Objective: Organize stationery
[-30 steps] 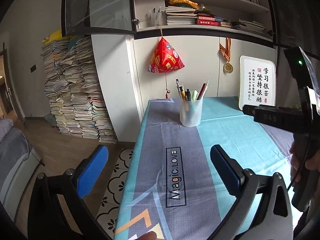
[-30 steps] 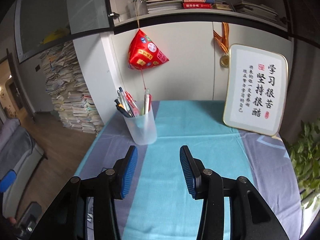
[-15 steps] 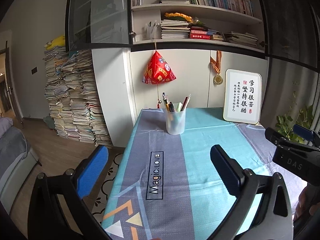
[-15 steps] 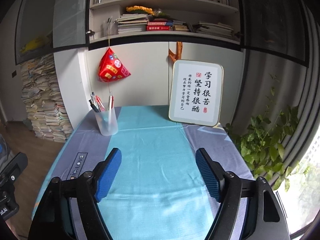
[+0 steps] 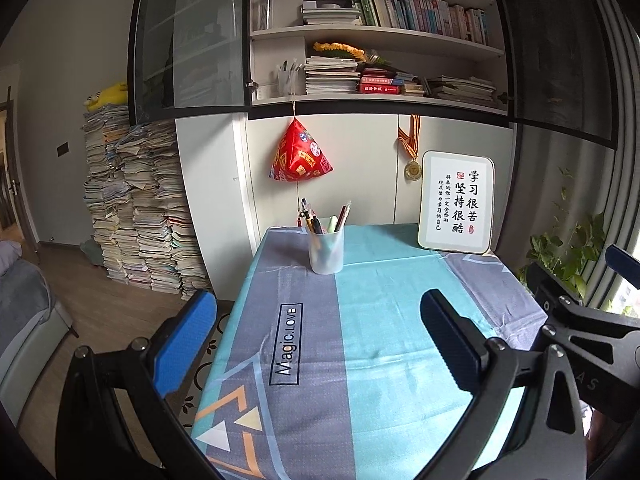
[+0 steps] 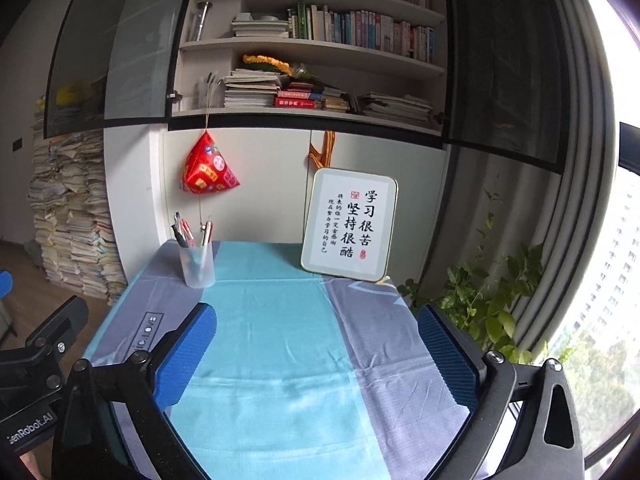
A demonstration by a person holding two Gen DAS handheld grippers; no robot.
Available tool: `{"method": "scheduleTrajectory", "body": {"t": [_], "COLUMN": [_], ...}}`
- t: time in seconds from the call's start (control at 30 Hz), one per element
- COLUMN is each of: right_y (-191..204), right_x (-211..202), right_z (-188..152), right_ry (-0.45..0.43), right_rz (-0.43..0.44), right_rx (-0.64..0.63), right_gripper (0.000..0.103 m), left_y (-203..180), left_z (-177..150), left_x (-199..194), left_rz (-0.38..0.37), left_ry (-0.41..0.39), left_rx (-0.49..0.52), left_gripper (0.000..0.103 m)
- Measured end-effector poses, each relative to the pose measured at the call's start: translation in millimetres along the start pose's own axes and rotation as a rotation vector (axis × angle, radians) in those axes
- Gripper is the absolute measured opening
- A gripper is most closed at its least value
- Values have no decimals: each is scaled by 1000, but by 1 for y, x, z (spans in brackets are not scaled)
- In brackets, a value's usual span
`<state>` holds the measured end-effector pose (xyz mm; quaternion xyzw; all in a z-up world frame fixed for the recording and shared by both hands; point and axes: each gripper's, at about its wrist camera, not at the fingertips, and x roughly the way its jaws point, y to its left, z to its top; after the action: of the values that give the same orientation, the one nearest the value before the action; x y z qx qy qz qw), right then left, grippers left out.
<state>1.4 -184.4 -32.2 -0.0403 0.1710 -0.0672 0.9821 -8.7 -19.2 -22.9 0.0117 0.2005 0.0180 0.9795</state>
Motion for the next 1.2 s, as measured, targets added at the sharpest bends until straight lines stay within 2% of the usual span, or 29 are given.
{"method": "scheduleTrajectory", "body": {"t": [0.17,0.5,1.2], "right_y": [-8,-13,-18], "right_x": [-9,-17,-11], "right_z": [2,-1,-11], "right_ry": [-4,-2,37], "right_rz": [40,68,73], "right_rx": [30,29,21], "right_gripper": [102,102,102], "left_y": [3,6,12], "left_z": [0,-2,-6], "left_x": [-6,-11,-7], "left_rz": [14,6,3], "left_ry": [0,10,33], "left_rx": [-13,-23,-41], "left_gripper": [102,102,102]}}
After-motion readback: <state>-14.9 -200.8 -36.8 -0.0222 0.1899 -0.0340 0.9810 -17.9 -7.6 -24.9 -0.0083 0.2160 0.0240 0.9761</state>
